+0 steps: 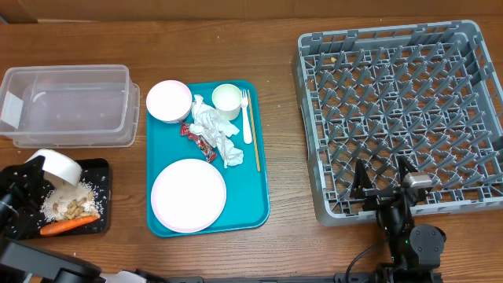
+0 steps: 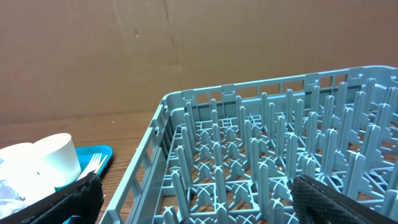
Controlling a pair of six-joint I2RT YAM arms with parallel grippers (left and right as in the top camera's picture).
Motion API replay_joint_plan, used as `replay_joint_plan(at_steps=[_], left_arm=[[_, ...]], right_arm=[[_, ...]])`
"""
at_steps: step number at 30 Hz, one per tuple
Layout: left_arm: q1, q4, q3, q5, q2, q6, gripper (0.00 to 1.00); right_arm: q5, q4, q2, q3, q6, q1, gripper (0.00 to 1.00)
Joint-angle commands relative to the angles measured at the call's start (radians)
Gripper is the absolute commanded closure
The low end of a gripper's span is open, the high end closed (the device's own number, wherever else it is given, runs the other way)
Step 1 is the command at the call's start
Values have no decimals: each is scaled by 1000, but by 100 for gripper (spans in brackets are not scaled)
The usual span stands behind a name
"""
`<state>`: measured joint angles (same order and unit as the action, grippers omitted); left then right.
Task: Sort waste into correct bins and load items into the dishwasher
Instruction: 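Tilt the cream bowl to pour rice onto the black tray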
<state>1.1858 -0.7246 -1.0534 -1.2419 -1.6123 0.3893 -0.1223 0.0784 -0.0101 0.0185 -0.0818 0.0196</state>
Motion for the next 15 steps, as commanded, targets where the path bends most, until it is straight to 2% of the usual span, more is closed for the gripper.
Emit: replay_joint_plan(at_steps=[1,3,6,8,11,12,14,15], left_arm=[[22,18,-3,107,-3,61,96],[27,6,-3,-10,-3,29,96],[27,44,-3,-39,-3,52,96],[27,21,-2,-141,-3,26,96],[29,88,-2,-24,-3,63,96],[29,62,-2,-32,-4,72,96],[29,21,-2,-182,-4,2,96],[29,32,-2,-172,-4,0,96]], right_arm=[[10,-5,7,-11,0,5,0],[10,-5,7,-11,0,5,0],[10,-5,7,-11,0,5,0],[10,-5,7,-11,0,5,0],[10,-5,7,-11,0,5,0],[10,-5,7,-11,0,5,0],[10,-5,7,-11,0,5,0],[10,-5,7,-11,0,5,0]])
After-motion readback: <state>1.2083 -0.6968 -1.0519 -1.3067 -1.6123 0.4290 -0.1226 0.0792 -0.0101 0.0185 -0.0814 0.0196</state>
